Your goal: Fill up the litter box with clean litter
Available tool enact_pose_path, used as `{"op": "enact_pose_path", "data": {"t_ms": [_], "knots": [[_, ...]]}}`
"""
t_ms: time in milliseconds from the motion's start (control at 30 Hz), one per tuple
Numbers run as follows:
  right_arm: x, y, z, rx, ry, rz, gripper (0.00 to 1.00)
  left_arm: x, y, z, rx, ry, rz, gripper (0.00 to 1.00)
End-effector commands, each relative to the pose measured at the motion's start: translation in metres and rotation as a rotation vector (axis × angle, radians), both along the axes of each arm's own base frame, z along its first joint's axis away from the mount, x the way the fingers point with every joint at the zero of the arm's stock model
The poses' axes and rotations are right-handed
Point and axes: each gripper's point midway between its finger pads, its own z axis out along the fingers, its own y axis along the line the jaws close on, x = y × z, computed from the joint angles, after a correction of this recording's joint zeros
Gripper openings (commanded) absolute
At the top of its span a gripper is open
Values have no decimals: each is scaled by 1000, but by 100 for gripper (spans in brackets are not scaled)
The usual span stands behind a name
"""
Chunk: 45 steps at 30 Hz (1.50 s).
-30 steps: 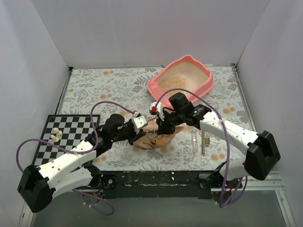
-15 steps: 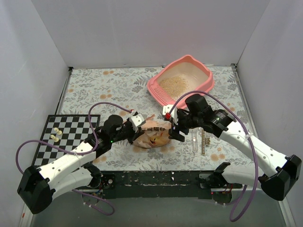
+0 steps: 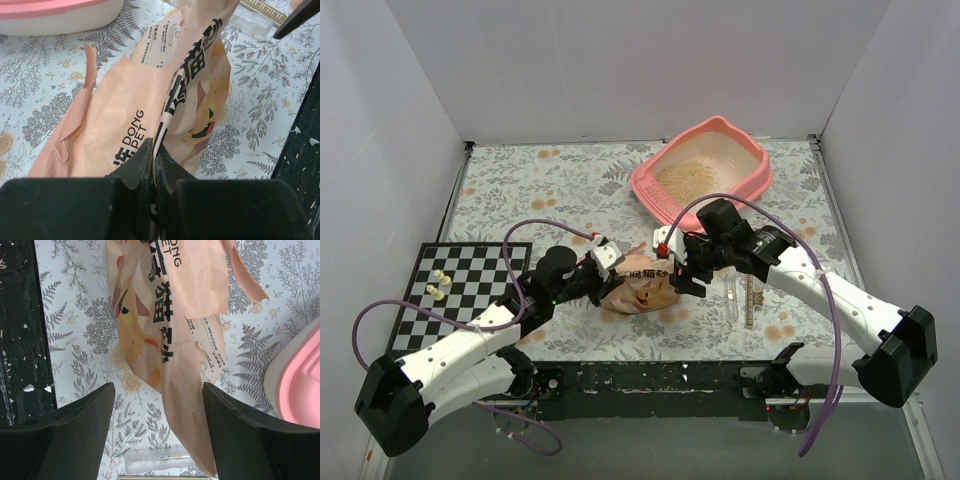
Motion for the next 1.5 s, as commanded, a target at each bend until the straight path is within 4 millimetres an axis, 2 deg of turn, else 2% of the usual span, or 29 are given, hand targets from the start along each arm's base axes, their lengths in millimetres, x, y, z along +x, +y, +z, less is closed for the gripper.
{"op": "enact_pose_path", "data": {"t_ms": [0,233,367,500,567,667,733,833,933,1033,1067,1133,1300,1400,1433,1467], "knots": [[2,5,-13,-7,-5,27,77,7,13,6,-7,-28,68,0],[-3,3,-42,-45,47,37,72,6,14,11,-26,-45,73,0],[-3,-1,-54,-62,60,20,64,4,15,14,-37,-52,74,0],[-4,-8,-63,-86,66,-5,48,1,18,21,-63,-72,79,0],[-4,-9,-63,-88,65,-7,35,-2,18,27,-82,-87,70,0],[-4,-9,-56,-85,86,-9,9,-4,20,36,-111,-121,72,0],[-7,-9,-51,-81,115,-5,1,-6,21,45,-136,-152,66,0],[-6,-9,-35,-52,143,-14,1,-4,21,55,-146,-198,61,0],[5,-9,-11,-13,123,-44,1,9,23,66,-92,-241,83,0],[4,-11,7,10,112,-47,1,18,20,83,-67,-278,82,0],[2,-13,7,8,113,-51,1,18,18,86,-72,-283,75,0],[-5,-19,-6,-11,140,-58,1,13,15,80,-96,-260,56,0],[-15,-25,-36,-20,205,-115,1,-1,11,46,-139,-149,36,0],[-3,-27,-32,-21,195,-200,1,-6,9,42,-147,-129,17,0],[2,-27,-24,-10,185,-230,12,-7,9,42,-149,-130,13,0],[8,-28,-15,5,171,-258,18,-8,9,42,-150,-128,10,0]]}}
